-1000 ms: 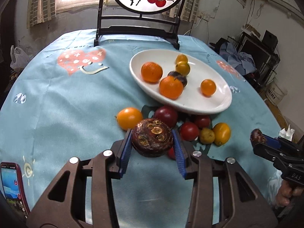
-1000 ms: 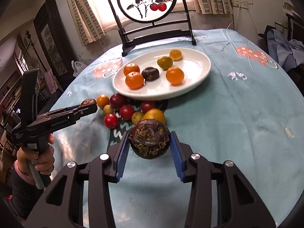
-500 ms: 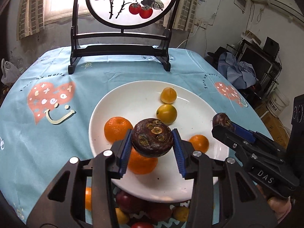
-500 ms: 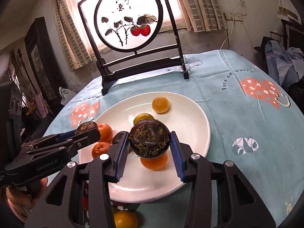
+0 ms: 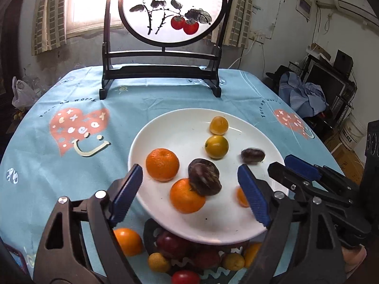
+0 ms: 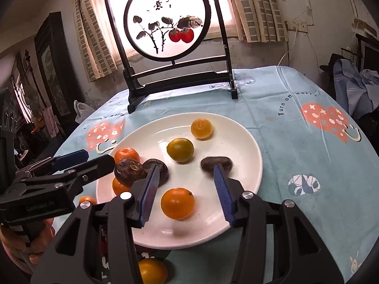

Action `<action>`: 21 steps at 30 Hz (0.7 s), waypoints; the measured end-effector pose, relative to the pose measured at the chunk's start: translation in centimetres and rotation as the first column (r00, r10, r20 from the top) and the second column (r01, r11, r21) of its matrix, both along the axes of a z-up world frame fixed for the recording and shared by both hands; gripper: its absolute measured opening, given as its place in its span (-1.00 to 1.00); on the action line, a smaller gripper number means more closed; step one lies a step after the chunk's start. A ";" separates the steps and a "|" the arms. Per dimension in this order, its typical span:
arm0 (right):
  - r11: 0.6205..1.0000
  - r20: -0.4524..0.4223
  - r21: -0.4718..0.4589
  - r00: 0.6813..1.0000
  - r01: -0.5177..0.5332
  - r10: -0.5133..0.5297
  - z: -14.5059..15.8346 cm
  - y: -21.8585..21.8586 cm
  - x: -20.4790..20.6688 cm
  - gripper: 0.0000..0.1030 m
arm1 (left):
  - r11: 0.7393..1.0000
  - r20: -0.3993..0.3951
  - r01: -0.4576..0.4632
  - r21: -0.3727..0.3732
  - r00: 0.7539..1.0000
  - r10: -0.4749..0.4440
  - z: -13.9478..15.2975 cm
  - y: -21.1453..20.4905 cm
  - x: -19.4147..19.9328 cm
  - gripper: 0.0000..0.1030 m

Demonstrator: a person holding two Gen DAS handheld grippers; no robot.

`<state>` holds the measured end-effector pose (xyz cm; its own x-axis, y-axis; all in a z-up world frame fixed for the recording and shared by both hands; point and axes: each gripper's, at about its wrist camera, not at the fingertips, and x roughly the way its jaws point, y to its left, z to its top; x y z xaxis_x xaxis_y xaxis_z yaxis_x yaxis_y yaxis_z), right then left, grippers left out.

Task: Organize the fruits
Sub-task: 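Lower both dark brown fruits onto the white plate and open both tools, then move the right tool toward a large yellow fruit while the left tool reaches for a small orange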

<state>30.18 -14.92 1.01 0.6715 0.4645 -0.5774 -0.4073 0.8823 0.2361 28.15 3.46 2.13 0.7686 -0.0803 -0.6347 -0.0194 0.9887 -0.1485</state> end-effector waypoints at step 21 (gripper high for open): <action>0.968 -0.183 -0.056 0.955 -0.246 0.233 -4.1 1.1 -7.1 0.01 | 0.973 -0.085 -0.230 -0.029 0.970 0.227 -3.4 9.2 -7.5 0.76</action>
<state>23.04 -13.84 -3.10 0.4322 0.5487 -0.7156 -0.5676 0.7822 0.2569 20.61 12.68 -1.22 0.7160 0.0659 -0.6950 -0.2572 0.9504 -0.1747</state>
